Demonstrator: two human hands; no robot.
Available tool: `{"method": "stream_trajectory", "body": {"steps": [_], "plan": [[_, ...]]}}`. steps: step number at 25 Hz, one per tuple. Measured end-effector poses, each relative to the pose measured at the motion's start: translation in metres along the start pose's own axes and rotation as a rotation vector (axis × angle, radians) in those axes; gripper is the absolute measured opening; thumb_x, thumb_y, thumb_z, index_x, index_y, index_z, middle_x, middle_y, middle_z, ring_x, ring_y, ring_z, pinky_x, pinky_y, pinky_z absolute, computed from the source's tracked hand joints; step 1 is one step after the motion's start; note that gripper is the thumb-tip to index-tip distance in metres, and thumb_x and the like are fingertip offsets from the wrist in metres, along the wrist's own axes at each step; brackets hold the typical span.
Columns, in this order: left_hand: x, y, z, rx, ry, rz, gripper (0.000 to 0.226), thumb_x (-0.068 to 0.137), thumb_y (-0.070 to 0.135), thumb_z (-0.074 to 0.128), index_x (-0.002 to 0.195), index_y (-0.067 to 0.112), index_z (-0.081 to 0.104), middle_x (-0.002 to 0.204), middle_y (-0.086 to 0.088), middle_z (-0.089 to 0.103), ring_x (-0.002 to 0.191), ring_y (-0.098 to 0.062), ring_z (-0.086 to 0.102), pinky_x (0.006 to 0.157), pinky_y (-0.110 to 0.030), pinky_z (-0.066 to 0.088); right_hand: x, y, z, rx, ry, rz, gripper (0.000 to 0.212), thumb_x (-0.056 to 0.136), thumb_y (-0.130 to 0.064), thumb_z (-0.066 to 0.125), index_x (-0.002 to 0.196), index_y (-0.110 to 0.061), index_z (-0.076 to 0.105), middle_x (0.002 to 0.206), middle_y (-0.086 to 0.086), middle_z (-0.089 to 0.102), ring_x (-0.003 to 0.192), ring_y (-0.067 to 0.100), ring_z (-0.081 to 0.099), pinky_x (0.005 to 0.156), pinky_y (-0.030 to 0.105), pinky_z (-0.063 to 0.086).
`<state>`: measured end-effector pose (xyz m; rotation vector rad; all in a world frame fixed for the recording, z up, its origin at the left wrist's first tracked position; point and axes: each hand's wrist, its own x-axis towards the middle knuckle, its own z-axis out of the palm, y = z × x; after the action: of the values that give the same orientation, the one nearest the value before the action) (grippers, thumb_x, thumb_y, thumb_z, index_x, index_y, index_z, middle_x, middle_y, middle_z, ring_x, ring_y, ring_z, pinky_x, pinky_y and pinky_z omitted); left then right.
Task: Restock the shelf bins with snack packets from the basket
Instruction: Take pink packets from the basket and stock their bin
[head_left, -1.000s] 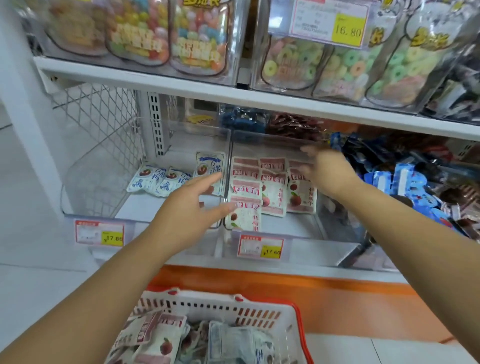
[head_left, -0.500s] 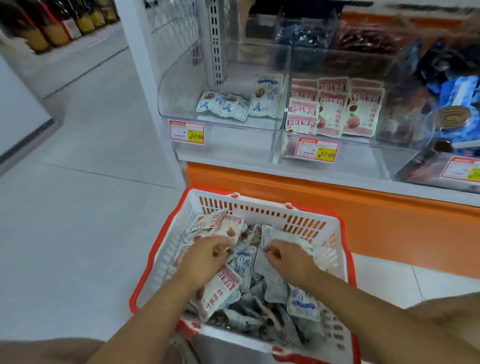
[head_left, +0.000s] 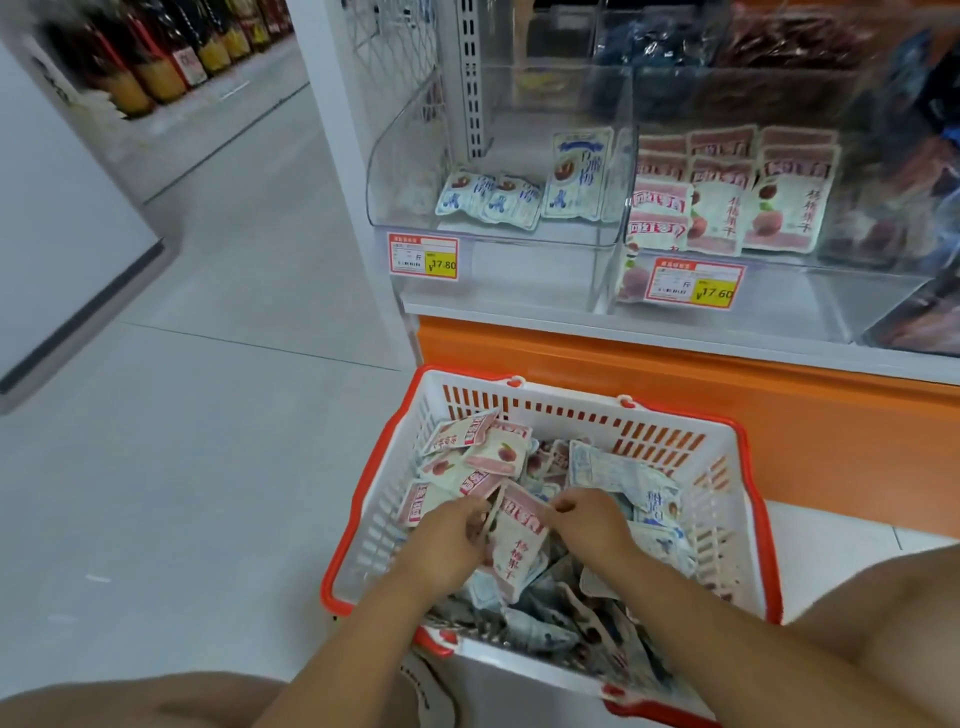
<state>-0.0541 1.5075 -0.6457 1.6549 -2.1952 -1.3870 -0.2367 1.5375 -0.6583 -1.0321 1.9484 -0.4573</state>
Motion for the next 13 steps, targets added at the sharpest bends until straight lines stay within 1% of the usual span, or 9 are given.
{"method": "stream_trajectory", "body": {"steps": [1, 3, 4, 5, 6, 7, 8, 10, 13], "plan": [[0.001, 0.006, 0.0, -0.016, -0.008, 0.019, 0.045, 0.084, 0.019, 0.072, 0.126, 0.031, 0.059, 0.109, 0.016, 0.067, 0.089, 0.002, 0.062, 0.077, -0.012, 0.05, -0.001, -0.004, -0.012, 0.182, 0.038, 0.025, 0.021, 0.092, -0.028, 0.066, 0.074, -0.016, 0.065, 0.076, 0.001, 0.068, 0.068, 0.016, 0.064, 0.063, 0.026, 0.051], [0.006, 0.018, 0.0, -0.17, -0.015, 0.038, 0.053, 0.079, 0.026, 0.077, 0.127, 0.035, 0.056, 0.111, 0.017, 0.068, 0.095, 0.001, 0.064, 0.088, -0.027, 0.054, -0.006, -0.009, -0.036, 0.55, 0.058, 0.075, 0.014, 0.094, -0.021, 0.063, 0.086, -0.01, 0.065, 0.088, 0.009, 0.071, 0.075, 0.023, 0.068, 0.069, 0.034, 0.058], [0.008, 0.025, 0.0, -0.269, -0.014, 0.028, 0.055, 0.079, 0.027, 0.077, 0.128, 0.036, 0.053, 0.117, 0.017, 0.066, 0.101, -0.002, 0.064, 0.089, -0.031, 0.054, -0.008, -0.009, -0.048, 0.654, 0.059, 0.07, 0.012, 0.095, -0.018, 0.062, 0.089, -0.008, 0.065, 0.088, 0.011, 0.072, 0.074, 0.024, 0.07, 0.069, 0.035, 0.059], [0.009, 0.033, 0.0, -0.348, -0.022, 0.002, 0.057, 0.081, 0.025, 0.076, 0.131, 0.035, 0.05, 0.123, 0.016, 0.062, 0.106, -0.006, 0.062, 0.085, -0.028, 0.054, -0.011, -0.009, -0.058, 0.715, 0.058, 0.054, 0.011, 0.096, -0.016, 0.06, 0.092, -0.007, 0.065, 0.085, 0.01, 0.073, 0.072, 0.024, 0.07, 0.067, 0.035, 0.059], [0.01, 0.04, -0.001, -0.416, -0.048, -0.034, 0.052, 0.084, 0.023, 0.074, 0.129, 0.034, 0.05, 0.125, 0.014, 0.061, 0.107, -0.009, 0.062, 0.079, -0.023, 0.053, -0.014, -0.009, -0.067, 0.766, 0.054, 0.031, 0.012, 0.097, -0.016, 0.058, 0.093, -0.008, 0.066, 0.083, 0.009, 0.073, 0.07, 0.023, 0.07, 0.066, 0.035, 0.057], [0.01, 0.047, -0.001, -0.502, -0.094, -0.06, 0.042, 0.086, 0.019, 0.072, 0.124, 0.026, 0.056, 0.123, 0.007, 0.064, 0.105, -0.014, 0.064, 0.076, -0.022, 0.053, -0.018, -0.009, -0.074, 0.818, 0.046, 0.011, 0.013, 0.097, -0.015, 0.057, 0.092, -0.008, 0.066, 0.081, 0.009, 0.072, 0.069, 0.022, 0.07, 0.065, 0.034, 0.056], [0.011, 0.053, -0.001, -0.612, -0.148, -0.072, 0.03, 0.088, 0.014, 0.07, 0.117, 0.018, 0.062, 0.119, -0.002, 0.068, 0.103, -0.019, 0.067, 0.077, -0.025, 0.056, -0.021, -0.009, -0.08, 0.87, 0.037, -0.004, 0.013, 0.097, -0.014, 0.057, 0.09, -0.009, 0.066, 0.08, 0.009, 0.072, 0.068, 0.022, 0.069, 0.063, 0.034, 0.056], [0.011, 0.064, 0.002, -0.802, -0.221, -0.074, 0.022, 0.089, 0.005, 0.066, 0.111, 0.006, 0.064, 0.106, -0.014, 0.073, 0.097, -0.025, 0.071, 0.082, -0.032, 0.058, -0.026, -0.006, -0.089, 0.955, 0.022, -0.028, 0.013, 0.097, -0.013, 0.056, 0.091, -0.007, 0.065, 0.081, 0.011, 0.071, 0.068, 0.023, 0.068, 0.06, 0.032, 0.055], [0.011, 0.077, 0.006, -0.88, -0.232, -0.073, 0.023, 0.088, 0.004, 0.065, 0.111, 0.003, 0.063, 0.101, -0.016, 0.074, 0.093, -0.026, 0.071, 0.083, -0.034, 0.058, -0.028, -0.001, -0.099, 1.017, 0.008, -0.045, 0.014, 0.097, -0.014, 0.054, 0.092, -0.005, 0.063, 0.083, 0.013, 0.07, 0.07, 0.023, 0.067, 0.064, 0.032, 0.053]]}}
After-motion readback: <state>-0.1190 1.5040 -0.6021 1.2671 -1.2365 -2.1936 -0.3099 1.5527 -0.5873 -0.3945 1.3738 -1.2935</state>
